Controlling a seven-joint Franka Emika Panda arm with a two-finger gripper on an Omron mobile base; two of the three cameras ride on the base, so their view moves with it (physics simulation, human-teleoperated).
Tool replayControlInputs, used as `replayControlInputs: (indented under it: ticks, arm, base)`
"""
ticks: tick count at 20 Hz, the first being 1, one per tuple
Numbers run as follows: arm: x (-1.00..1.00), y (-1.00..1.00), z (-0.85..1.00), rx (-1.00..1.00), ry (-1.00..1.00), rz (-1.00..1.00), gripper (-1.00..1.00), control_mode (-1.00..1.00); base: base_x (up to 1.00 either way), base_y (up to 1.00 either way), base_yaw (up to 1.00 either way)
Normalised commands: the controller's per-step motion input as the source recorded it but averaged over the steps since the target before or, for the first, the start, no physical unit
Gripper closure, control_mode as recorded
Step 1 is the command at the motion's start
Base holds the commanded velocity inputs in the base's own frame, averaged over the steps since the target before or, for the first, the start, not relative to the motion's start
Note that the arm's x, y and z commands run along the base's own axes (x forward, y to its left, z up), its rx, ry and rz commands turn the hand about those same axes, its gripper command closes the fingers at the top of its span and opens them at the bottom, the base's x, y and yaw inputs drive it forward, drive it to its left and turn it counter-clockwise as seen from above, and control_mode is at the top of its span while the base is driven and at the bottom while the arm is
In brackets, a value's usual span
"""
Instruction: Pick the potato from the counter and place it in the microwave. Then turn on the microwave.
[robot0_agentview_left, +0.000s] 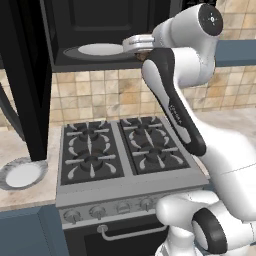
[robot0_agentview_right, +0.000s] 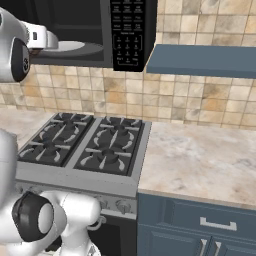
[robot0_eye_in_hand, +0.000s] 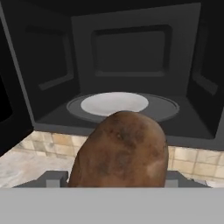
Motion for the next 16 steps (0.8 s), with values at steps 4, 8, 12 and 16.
replayControlInputs:
  ticks: [4, 8, 12, 16]
  arm:
    - [0.39, 0.0, 0.0, 0.0, 0.0, 0.0, 1.0, -1.0]
    - [0.45, 0.03, 0.0, 0.0, 0.0, 0.0, 1.0, -1.0]
    - [0.45, 0.21, 0.0, 0.0, 0.0, 0.0, 1.0, -1.0]
    - [0.47, 0.29, 0.0, 0.0, 0.0, 0.0, 1.0, -1.0]
  base:
    - [0.0, 0.0, 0.0]
    - [0.0, 0.0, 0.0]
    - [0.0, 0.0, 0.0]
    - [0.0, 0.0, 0.0]
